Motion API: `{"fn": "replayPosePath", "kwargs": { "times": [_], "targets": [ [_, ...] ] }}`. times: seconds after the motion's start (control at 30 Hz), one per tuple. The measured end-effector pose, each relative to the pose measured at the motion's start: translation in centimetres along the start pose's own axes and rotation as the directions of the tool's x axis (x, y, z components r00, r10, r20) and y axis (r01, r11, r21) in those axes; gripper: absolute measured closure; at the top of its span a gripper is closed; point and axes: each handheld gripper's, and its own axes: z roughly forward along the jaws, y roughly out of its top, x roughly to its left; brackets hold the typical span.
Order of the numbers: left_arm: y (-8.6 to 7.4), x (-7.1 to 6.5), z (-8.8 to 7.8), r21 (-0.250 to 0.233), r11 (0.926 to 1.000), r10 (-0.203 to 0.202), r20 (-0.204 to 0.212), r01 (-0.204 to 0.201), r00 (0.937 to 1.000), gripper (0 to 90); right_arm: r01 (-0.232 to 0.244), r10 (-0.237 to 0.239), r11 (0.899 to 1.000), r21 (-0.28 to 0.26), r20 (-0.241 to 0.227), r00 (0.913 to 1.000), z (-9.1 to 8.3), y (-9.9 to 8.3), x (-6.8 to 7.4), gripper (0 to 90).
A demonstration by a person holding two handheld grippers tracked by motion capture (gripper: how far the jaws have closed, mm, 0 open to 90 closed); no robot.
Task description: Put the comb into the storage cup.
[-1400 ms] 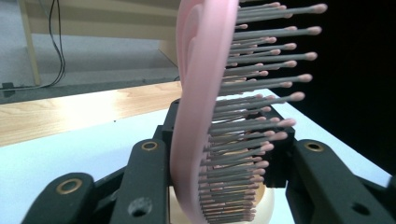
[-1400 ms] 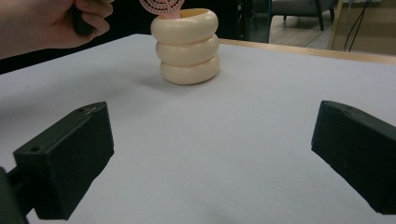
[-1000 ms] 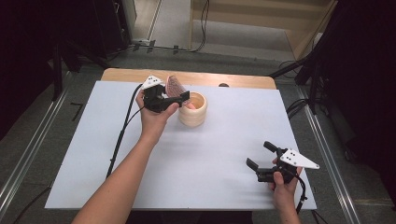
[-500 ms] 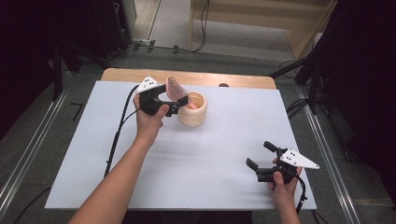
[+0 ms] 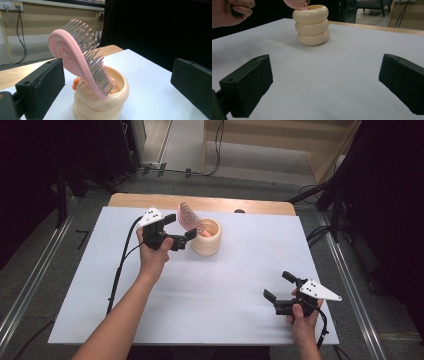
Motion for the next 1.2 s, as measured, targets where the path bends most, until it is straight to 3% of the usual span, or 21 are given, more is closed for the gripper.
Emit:
{"fn": "replayPosePath", "kwargs": {
  "times": [0.17,1.2],
  "targets": [
    [-0.5,-0.2,-0.9,0.008,0.9997,0.024,0.001,-0.024,0.9997,0.0,0.003,-0.003,1.0,0.001,0.001,1.0,0.0,0.0,0.0,0.0],
    [-4.6,-1.7,-5.5,0.02,0.9968,0.078,-0.011,-0.078,0.9969,0.0,-0.002,0.002,1.0,0.003,0.005,1.0,0.1,0.0,0.1,0.0]
  ]
}}
